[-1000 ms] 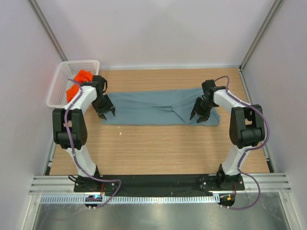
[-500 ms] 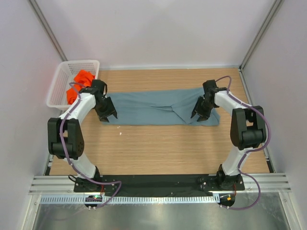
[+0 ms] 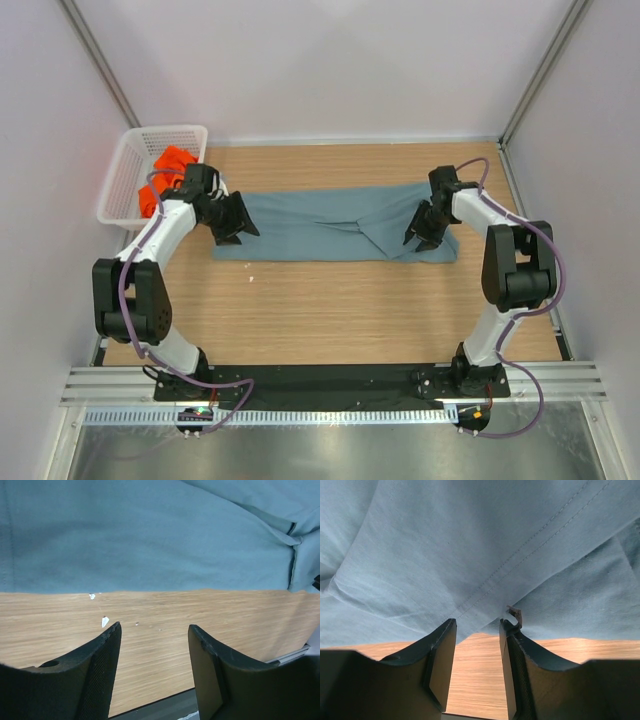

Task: Fold and stack the t-shirts
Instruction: Fold the tshirt

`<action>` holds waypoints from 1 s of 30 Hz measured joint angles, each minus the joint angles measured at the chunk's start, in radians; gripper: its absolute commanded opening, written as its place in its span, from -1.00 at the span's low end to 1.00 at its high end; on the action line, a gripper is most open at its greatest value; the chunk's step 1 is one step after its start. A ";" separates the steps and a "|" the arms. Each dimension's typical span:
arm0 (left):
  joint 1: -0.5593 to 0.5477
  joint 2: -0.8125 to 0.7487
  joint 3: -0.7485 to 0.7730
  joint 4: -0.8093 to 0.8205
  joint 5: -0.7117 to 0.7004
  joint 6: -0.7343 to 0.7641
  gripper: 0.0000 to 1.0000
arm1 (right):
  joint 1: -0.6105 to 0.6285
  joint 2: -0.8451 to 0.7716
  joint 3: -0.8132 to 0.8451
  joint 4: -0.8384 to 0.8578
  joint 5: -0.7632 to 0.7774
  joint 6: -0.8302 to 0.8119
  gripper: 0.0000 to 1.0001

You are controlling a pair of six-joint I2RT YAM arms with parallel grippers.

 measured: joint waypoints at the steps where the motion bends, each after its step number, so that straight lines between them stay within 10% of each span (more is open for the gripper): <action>1: 0.000 -0.002 -0.002 0.006 0.010 0.000 0.13 | 0.000 0.001 0.000 0.002 0.000 0.000 -0.10; 12: 0.000 -0.004 -0.006 0.013 0.041 -0.002 0.11 | -0.001 0.046 0.002 0.029 -0.008 0.004 -0.22; 20: 0.000 -0.004 -0.006 0.013 0.044 -0.002 0.10 | -0.003 0.064 0.042 0.032 -0.010 0.010 -0.97; 30: 0.000 -0.004 -0.006 0.013 0.047 -0.002 0.09 | -0.003 0.135 0.188 0.079 -0.069 0.096 -0.97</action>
